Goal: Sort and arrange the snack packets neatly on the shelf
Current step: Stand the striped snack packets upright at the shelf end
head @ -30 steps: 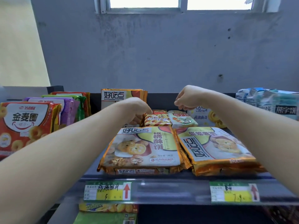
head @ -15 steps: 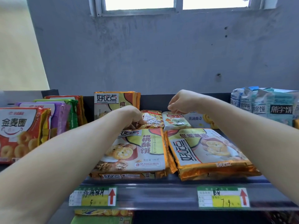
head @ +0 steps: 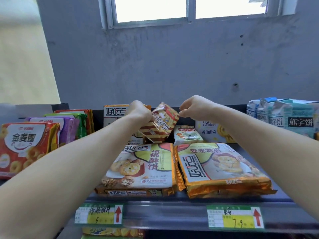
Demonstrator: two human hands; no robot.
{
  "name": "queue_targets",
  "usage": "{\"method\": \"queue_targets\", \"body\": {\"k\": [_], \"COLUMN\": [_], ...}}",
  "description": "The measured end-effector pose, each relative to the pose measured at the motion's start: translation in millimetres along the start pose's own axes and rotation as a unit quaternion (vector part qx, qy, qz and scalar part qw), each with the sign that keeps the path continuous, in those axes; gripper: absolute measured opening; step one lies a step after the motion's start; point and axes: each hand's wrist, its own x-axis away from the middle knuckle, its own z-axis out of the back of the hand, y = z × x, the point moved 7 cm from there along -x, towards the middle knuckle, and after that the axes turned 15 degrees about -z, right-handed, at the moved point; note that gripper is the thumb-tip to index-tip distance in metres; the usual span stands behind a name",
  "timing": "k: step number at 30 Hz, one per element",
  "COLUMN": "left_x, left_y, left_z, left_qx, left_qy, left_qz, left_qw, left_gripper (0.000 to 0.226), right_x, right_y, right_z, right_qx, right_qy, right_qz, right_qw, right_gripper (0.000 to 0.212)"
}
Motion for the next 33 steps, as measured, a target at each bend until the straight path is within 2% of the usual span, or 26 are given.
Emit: {"method": "queue_targets", "body": {"k": [2, 6, 11, 15, 19, 24, 28, 30, 33], "left_x": [-2, -2, 8, 26, 43, 55, 70, 74, 79], "left_y": [15, 44, 73, 102, 129, 150, 155, 153, 139], "left_z": [11, 35, 52, 53, 50, 47, 49, 56, 63], "left_qx": [0.008, -0.018, -0.086, -0.18, -0.213, -0.198, -0.086, -0.026, 0.043], "left_qy": [0.031, 0.07, 0.06, 0.038, 0.031, 0.042, 0.074, 0.116, 0.18], "left_qz": [-0.045, -0.131, -0.208, -0.286, -0.331, -0.355, -0.36, -0.337, -0.246], "left_qw": [0.998, 0.989, 0.972, 0.94, 0.919, 0.913, 0.926, 0.934, 0.951], "left_gripper": [0.02, 0.001, 0.014, 0.025, 0.029, 0.03, 0.029, 0.04, 0.039], "right_x": [0, 1, 7, 15, 28, 36, 39, 40, 41], "right_y": [0, -1, -4, -8, -16, -11, 9, 22, 42], "right_z": [7, 25, 37, 36, 33, 36, 37, 35, 40], "right_qx": [-0.016, -0.043, -0.056, -0.066, -0.074, -0.135, -0.212, -0.256, -0.322], "right_qy": [0.009, 0.035, 0.025, -0.023, -0.078, -0.123, -0.148, -0.157, -0.161], "right_qz": [0.005, 0.018, 0.046, 0.072, 0.106, 0.118, 0.093, 0.075, 0.05], "right_qw": [1.0, 0.998, 0.997, 0.995, 0.989, 0.976, 0.962, 0.951, 0.931], "right_gripper": [0.04, 0.065, 0.079, 0.08, 0.077, 0.044, 0.041, 0.041, 0.039]}}
